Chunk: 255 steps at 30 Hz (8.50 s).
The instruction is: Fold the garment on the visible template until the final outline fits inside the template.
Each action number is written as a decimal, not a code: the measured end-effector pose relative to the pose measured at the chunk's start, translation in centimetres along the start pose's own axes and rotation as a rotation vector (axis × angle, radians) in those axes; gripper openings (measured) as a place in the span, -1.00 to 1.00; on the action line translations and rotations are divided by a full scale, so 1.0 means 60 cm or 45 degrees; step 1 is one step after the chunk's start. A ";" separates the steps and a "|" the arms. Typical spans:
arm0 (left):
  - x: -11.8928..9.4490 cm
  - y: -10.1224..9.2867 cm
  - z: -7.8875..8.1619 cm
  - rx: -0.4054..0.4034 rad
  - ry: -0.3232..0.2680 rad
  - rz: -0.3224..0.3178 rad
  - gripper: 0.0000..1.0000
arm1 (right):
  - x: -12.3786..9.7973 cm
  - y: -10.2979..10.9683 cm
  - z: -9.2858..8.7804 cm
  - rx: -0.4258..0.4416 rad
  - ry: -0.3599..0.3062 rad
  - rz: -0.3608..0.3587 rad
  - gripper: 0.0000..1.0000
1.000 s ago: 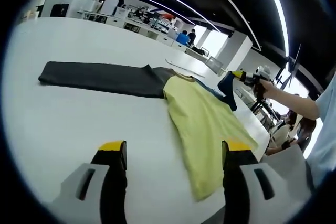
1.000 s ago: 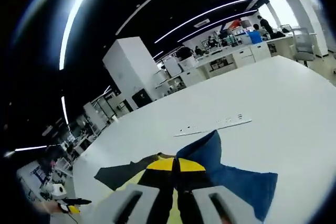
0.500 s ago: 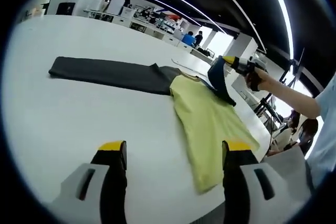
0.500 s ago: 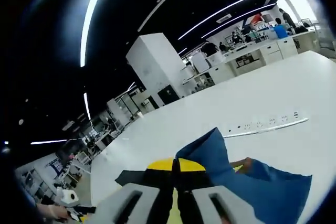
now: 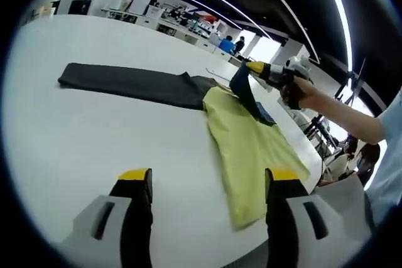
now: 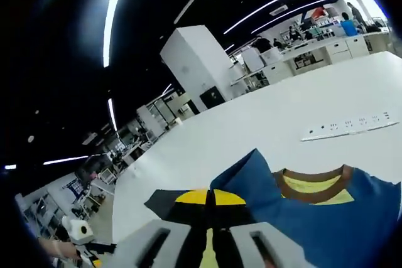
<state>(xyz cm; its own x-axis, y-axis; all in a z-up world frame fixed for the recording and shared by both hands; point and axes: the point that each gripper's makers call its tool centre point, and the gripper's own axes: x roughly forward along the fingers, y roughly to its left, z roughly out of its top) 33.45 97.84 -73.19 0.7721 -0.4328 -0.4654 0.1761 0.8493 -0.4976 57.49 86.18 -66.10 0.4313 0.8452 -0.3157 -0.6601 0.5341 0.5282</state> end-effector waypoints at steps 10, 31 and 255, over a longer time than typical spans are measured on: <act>-0.003 0.003 -0.012 -0.024 0.008 0.010 0.39 | 0.024 0.021 -0.052 -0.046 0.095 0.015 -1.00; -0.011 0.005 -0.007 -0.047 -0.004 0.024 0.38 | 0.072 -0.005 -0.137 -0.134 0.304 0.011 -1.00; 0.541 -0.422 0.111 -0.314 0.187 -0.712 -0.74 | -0.421 -0.109 -0.221 0.029 0.070 -0.397 0.90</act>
<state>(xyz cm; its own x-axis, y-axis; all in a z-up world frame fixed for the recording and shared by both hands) 58.12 64.27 -70.85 0.5092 -0.8432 -0.1728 0.3694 0.3954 -0.8410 42.77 61.62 -72.04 0.5765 0.6409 -0.5069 -0.4869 0.7676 0.4168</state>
